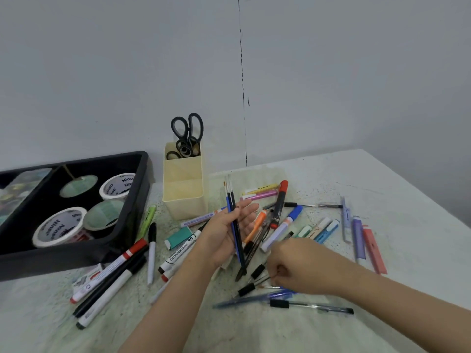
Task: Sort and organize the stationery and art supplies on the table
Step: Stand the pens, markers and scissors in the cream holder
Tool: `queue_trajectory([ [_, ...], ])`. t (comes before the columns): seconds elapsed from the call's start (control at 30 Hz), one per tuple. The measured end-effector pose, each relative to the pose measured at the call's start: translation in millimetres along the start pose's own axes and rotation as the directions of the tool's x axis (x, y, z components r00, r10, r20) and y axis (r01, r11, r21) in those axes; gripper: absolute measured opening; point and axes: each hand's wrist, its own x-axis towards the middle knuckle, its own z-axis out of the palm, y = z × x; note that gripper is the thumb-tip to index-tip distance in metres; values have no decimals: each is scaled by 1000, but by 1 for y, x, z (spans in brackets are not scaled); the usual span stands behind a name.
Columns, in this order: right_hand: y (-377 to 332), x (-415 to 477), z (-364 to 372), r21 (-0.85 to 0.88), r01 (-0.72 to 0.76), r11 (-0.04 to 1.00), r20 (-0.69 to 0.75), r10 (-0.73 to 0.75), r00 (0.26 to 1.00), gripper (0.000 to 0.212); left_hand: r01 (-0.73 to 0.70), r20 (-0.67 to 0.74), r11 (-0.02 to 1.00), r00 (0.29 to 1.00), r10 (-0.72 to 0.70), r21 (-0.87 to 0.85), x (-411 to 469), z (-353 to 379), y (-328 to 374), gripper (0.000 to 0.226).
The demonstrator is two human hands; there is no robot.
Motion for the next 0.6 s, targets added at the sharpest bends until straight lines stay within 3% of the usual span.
queue_trajectory([
  [0.2,-4,-1,16,-112,166,980,-44,-171,984,17,3,-21,1000,1000,-3,15,-1,0,0,29],
  [0.33,-6,-1,10,-58,117,991,-66,-121,990,16,-5,-8,1000,1000,5,-1,-1,-1,1,30],
  [0.47,-5,7,-30,224,15,975,-220,36,975,5,-10,38,1000,999,9,26,-3,-1,3,31],
  [0.6,-2,25,-71,627,11,779,-365,281,888,8,-15,87,995,996,6,102,-5,5,3,30],
])
